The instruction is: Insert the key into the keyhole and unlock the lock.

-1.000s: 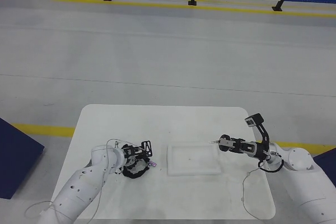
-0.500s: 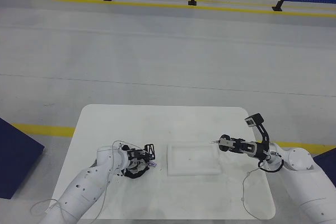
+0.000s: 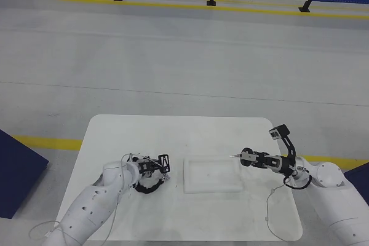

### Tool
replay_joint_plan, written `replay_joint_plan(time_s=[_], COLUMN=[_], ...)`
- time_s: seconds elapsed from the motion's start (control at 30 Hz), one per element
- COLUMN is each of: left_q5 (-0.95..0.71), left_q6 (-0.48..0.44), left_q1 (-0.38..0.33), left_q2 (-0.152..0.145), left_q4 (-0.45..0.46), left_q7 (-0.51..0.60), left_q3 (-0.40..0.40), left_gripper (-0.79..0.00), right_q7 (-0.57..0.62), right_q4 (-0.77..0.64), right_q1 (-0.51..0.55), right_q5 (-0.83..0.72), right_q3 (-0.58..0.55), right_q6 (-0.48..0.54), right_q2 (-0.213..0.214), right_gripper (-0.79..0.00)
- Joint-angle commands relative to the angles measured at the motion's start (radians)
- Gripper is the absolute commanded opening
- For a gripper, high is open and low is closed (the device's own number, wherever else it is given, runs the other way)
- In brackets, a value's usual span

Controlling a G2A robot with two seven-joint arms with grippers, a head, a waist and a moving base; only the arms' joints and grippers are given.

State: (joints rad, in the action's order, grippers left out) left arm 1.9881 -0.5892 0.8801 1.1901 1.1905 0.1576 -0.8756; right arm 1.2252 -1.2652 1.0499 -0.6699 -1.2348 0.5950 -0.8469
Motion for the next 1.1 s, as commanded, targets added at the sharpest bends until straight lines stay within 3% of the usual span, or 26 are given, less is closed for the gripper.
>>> replay_joint_plan(time_s=[0.0,0.27,0.53,0.77,1.07], left_q5=[0.061,0.146,0.122,0.083,0.087], left_q6=[0.066,0.283,0.463,0.531,0.531], left_q1=[0.023,0.184,0.304,0.351,0.353], left_q2=[-0.015,-0.072,-0.090,-0.092,-0.093], left_q4=[0.046,0.286,0.478,0.507,0.504], left_q7=[-0.065,-0.228,-0.352,-0.538,-0.535], left_q3=[-0.025,-0.200,-0.320,-0.345,-0.345], left_gripper=[-0.785,-0.785,-0.785,-0.785,-0.785], right_q7=[0.000,0.000,0.000,0.000,0.000], right_q4=[0.000,0.000,0.000,0.000,0.000], right_q1=[0.000,0.000,0.000,0.000,0.000], right_q5=[0.000,0.000,0.000,0.000,0.000], right_q3=[0.000,0.000,0.000,0.000,0.000], right_q6=[0.000,0.000,0.000,0.000,0.000], right_q2=[0.000,0.000,0.000,0.000,0.000], right_gripper=[-0.785,-0.785,-0.785,-0.785,-0.785])
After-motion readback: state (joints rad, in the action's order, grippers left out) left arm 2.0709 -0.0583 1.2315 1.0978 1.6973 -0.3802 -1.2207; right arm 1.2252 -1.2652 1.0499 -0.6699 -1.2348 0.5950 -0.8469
